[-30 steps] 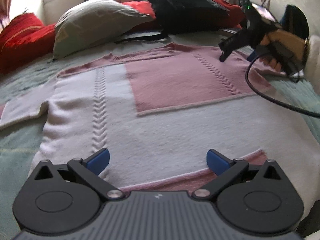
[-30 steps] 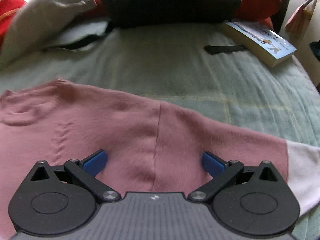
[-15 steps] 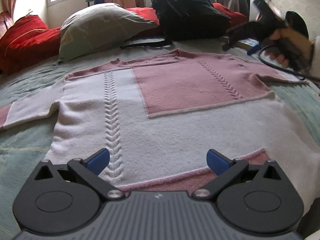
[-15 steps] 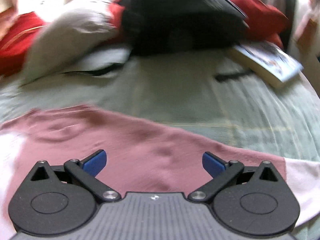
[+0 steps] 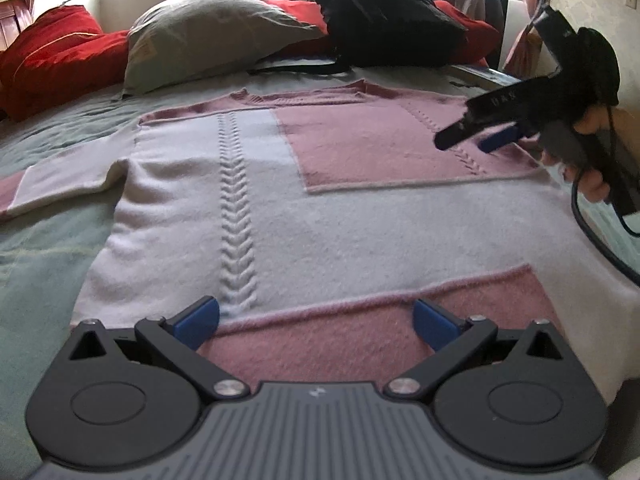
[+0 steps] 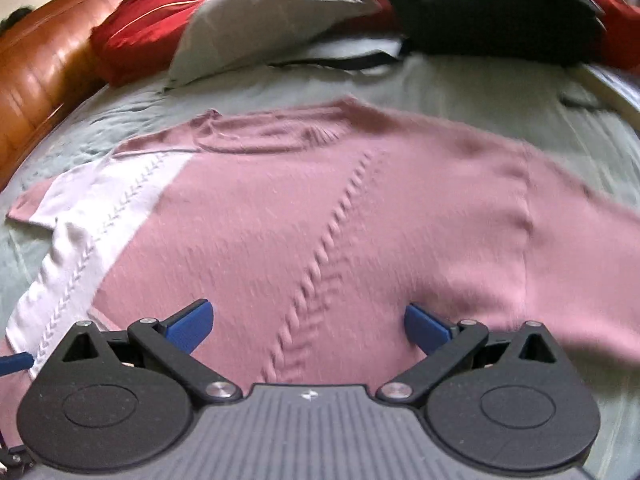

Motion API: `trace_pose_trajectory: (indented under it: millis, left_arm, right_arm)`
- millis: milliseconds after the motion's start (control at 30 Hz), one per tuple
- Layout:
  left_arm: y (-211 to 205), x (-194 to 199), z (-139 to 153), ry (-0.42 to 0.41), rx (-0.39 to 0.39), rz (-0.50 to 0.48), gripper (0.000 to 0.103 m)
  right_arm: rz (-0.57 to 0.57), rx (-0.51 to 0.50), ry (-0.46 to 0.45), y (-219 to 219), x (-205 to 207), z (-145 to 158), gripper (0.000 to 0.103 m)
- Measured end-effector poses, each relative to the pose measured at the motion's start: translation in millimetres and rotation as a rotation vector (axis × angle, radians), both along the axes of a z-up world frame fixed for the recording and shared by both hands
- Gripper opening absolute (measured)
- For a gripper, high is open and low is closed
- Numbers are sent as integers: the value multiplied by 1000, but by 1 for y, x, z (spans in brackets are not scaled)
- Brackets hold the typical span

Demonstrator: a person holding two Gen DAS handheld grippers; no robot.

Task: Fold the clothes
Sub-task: 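Move the open right tool back over the pink sweater body, then move the open left tool over the sweater collar and back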

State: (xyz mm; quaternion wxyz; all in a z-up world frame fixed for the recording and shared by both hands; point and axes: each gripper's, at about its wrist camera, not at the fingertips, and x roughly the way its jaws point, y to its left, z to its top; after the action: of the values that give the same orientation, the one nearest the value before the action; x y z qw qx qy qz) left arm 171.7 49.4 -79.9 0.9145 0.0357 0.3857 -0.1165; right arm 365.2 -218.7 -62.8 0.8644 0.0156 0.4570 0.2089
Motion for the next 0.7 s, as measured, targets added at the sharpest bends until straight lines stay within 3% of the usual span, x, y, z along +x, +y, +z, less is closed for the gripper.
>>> trace_pose_trajectory:
  millis: [233,367,533,700]
  left_arm:
    - [6,-12,2,13,10,-27,102]
    - [12,-1,15,24,-24,-45,102]
    - [24,36,39,1,-80,-46,102]
    - [32,90,49,22,-138,-42,102]
  right_arm:
    - [-30,37,31,-8,-68,4,103]
    - [-40,72,32,-8,-113,3,103]
    - [-64,47,-35,-4,-140,-11,103]
    - [-114,88,-67,-7,-146,-15,103]
